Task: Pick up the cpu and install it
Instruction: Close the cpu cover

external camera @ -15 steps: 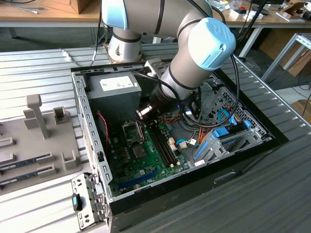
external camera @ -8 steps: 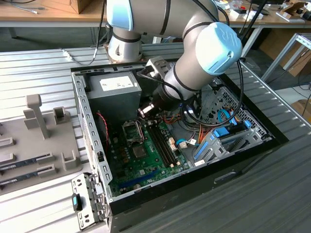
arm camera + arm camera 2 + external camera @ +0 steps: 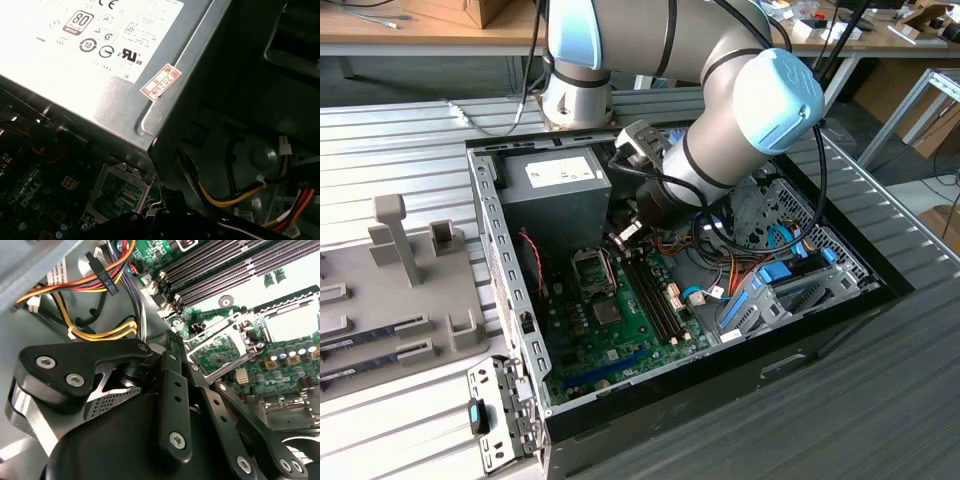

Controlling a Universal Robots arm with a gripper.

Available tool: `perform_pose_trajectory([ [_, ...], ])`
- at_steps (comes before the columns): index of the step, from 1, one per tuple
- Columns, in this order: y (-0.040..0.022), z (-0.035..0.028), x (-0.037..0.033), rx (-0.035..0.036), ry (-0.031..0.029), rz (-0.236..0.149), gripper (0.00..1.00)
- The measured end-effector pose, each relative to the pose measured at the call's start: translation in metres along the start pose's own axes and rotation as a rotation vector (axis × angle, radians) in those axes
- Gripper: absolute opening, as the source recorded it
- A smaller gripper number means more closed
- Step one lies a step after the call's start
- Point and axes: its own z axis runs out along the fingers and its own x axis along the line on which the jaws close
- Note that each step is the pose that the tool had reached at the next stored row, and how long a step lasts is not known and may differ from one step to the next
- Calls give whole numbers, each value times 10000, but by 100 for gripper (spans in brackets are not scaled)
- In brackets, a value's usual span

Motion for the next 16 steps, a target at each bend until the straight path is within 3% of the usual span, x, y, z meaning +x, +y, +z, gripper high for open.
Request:
perform_pose_trajectory([
  [1, -7, -1, -14, -118, -4, -164, 11],
  [2, -9, -3, -18, -324, -56, -344, 11],
  [3, -9, -2, -18, -480, -44, -609, 11],
  [4, -12, 6, -18, -580, -45, -766, 11],
  [6, -20, 28, -20, -784, -151, -816, 11],
  [10, -31, 56, -19, -981, -255, -864, 11],
  [16, -36, 85, -10, -1095, -301, -920, 11],
])
